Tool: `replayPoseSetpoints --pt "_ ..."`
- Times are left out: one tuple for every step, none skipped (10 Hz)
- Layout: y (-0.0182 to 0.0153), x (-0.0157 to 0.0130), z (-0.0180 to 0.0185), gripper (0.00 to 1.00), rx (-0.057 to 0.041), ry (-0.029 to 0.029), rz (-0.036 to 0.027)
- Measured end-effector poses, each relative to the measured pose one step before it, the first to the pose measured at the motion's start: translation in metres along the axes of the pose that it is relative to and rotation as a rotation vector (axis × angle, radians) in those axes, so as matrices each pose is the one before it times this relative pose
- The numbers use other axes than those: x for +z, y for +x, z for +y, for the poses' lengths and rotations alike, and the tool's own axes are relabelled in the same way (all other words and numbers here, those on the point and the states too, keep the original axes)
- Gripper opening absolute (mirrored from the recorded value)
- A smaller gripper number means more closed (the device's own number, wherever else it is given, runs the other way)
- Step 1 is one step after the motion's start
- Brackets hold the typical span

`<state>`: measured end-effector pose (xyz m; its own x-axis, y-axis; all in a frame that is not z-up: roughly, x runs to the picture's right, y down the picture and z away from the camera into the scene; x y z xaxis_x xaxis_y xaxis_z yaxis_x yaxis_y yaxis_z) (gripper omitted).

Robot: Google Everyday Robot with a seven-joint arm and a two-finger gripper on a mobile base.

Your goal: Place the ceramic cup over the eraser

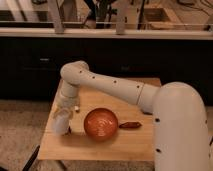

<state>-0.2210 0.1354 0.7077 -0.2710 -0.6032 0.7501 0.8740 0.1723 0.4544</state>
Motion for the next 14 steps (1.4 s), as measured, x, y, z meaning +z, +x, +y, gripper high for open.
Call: replayPoseSetpoints --pt "0.00086 0.00087 -0.00113 0.06 -0.00587 -0.00358 -0.00103" --pt "0.00061 0.00112 -0.0008 0.08 -0.00361 -0.00213 -0.00116" --pt "0.00075 0.00039 -0.00089 0.12 -0.0041 -0.00214 -0.00041" --pt "0.00117 0.00015 -0.00057 0.13 -0.00474 -0.00341 -0.00124" --pt "0.00111 0.00109 -0.00095 0.2 -0.00493 -0.00383 -0.00159" --pt "0.00053 0.00054 -0.00089 0.26 -0.00424 -0.00223 -0.00089" --pt "0.00065 0.00061 -0.00068 0.29 -0.0045 -0.0025 -0.00113" --pt "0.00067 0.00046 -0.00088 0.27 -0.00392 -0.00279 -0.00049" --pt "0.00038 0.00078 -0.00062 0.22 -0.00258 -0.00283 -0.00054" --pt "0.00036 0.00128 -0.00091 0.14 -0.00491 -0.0038 -0.00175" --pt "0.0003 0.00056 -0.00103 0.13 -0.00429 -0.00258 -0.00098" --pt "0.00047 0.00095 -0.00107 0.16 -0.006 -0.00425 -0.00117" --pt "0.00025 0.00102 -0.00098 0.18 -0.00546 -0.00376 -0.00082" --pt "0.00015 0.00093 -0.00102 0.19 -0.00529 -0.00302 -0.00107"
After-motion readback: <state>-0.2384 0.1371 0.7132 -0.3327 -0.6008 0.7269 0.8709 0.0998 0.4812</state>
